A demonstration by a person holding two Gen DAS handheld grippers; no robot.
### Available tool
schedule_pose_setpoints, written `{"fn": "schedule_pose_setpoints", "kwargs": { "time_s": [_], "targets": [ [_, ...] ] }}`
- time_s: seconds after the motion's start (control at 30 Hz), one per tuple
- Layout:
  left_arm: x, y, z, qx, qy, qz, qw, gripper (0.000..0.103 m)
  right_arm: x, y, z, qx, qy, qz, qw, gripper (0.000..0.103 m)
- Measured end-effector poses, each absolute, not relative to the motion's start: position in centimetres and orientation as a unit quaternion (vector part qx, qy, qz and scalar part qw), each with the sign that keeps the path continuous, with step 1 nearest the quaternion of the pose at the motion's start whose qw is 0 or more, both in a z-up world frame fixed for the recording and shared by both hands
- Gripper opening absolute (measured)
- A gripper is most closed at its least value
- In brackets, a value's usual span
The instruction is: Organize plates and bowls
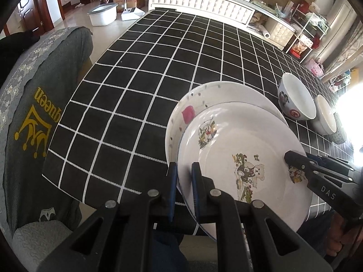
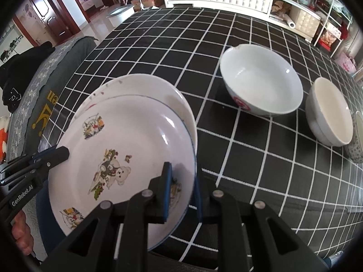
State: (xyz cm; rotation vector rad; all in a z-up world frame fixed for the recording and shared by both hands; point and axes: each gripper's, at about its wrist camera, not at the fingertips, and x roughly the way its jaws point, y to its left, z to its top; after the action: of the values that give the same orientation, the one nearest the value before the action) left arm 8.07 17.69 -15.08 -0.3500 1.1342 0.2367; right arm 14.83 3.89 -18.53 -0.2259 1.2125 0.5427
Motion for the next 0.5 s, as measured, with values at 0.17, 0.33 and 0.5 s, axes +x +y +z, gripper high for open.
{"fn": "schedule_pose_setpoints", "kwargs": {
  "time_s": [0.17, 0.33, 0.5],
  "targets": [
    [8.9, 18.1, -15.1, -0.166, 0.532, 0.114, 0.822, 0.011, 15.3, 4.2, -18.8, -0.103, 0.566, 0.250, 0.779, 0.022],
    [9.6, 18.5, -15.4, -0.171, 0.531, 0.111, 0.822, 0.011, 16.0, 4.4, -19.1, -0.103, 0.566, 0.247, 0.780, 0.023],
    [9.9, 18.6, -15.5, -0.174, 0.528, 0.109, 0.824, 0.011, 16.3, 4.5, -19.2, -0.103, 0.563, 0.247, 0.782, 0.023]
  ]
}}
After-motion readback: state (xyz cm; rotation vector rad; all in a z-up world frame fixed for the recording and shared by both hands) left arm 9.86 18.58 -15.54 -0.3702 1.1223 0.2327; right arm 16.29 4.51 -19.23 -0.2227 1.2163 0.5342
